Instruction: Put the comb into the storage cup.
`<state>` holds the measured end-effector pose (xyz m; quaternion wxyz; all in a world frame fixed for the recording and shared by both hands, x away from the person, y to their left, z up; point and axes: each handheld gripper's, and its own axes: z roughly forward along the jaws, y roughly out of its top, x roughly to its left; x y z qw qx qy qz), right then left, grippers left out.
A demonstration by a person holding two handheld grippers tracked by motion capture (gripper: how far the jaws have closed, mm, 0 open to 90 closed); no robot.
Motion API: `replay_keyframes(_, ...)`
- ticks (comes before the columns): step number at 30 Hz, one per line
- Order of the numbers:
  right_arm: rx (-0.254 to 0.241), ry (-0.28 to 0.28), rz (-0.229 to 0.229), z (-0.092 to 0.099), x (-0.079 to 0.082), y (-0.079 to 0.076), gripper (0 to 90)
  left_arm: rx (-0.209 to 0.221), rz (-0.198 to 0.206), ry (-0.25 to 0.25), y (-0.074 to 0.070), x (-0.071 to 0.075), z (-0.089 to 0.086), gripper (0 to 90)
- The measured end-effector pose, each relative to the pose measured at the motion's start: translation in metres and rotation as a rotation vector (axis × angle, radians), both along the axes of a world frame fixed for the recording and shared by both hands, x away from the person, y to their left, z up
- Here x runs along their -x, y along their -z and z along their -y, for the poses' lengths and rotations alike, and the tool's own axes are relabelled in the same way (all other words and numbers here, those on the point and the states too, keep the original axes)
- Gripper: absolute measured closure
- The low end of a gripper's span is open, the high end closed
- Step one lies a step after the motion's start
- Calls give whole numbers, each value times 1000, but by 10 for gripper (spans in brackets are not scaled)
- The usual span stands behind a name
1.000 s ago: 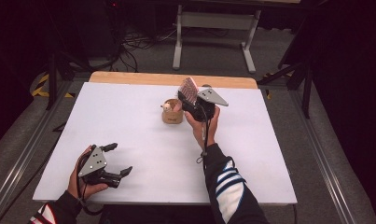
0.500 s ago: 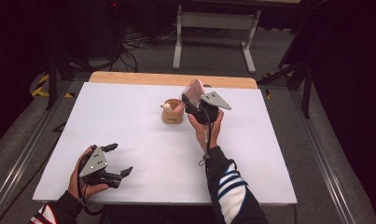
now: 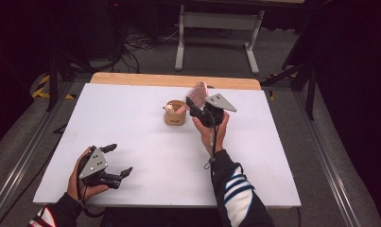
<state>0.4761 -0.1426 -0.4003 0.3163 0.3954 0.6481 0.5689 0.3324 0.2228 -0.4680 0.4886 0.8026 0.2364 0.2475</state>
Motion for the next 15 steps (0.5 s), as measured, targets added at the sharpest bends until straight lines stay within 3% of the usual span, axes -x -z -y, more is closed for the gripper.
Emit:
replay_keyframes(5,-4,5,0,4,3,-3,455,-2,-5,-7,0,-2,-1,62)
replay_keyframes(15,55,9,3,6,4,-6,423,-14,-3,-18,1,-2,0,68)
